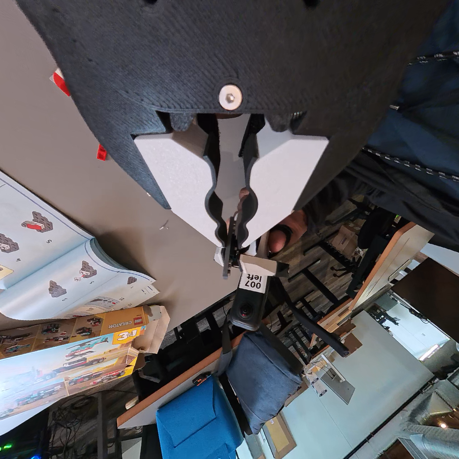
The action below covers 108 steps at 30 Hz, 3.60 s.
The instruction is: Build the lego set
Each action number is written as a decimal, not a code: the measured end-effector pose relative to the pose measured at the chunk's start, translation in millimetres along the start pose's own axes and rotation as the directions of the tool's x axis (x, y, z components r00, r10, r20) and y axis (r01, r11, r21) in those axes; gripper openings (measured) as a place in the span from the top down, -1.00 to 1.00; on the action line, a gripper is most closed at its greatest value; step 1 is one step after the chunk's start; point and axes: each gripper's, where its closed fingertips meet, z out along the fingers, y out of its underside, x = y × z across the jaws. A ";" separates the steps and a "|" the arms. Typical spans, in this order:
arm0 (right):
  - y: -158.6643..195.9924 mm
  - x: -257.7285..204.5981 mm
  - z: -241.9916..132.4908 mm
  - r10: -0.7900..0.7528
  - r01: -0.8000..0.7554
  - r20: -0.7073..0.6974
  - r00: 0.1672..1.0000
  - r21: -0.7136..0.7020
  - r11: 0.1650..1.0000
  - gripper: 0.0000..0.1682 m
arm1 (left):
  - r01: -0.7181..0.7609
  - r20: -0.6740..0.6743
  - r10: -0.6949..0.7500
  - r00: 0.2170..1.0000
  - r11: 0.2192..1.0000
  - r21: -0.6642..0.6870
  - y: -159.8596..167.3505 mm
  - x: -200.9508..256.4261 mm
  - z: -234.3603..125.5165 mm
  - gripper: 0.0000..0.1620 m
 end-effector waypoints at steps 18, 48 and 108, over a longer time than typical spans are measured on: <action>-6.6 -13.8 -0.8 -0.017 0.015 0.037 0.999 0.035 0.999 0.90 | -0.134 -0.016 0.134 0.991 0.991 -0.007 -4.0 14.3 0.5 0.92; -8.3 -15.0 0.9 0.082 -0.093 0.128 0.988 0.081 0.992 0.94 | 0.005 -0.089 -0.001 0.996 0.999 0.044 -10.9 15.5 -3.8 0.83; 34.5 113.8 -148.2 0.102 -0.085 -0.426 0.899 0.059 0.995 0.64 | 0.203 0.043 -0.216 0.975 0.957 0.208 -32.1 -29.5 -39.6 0.91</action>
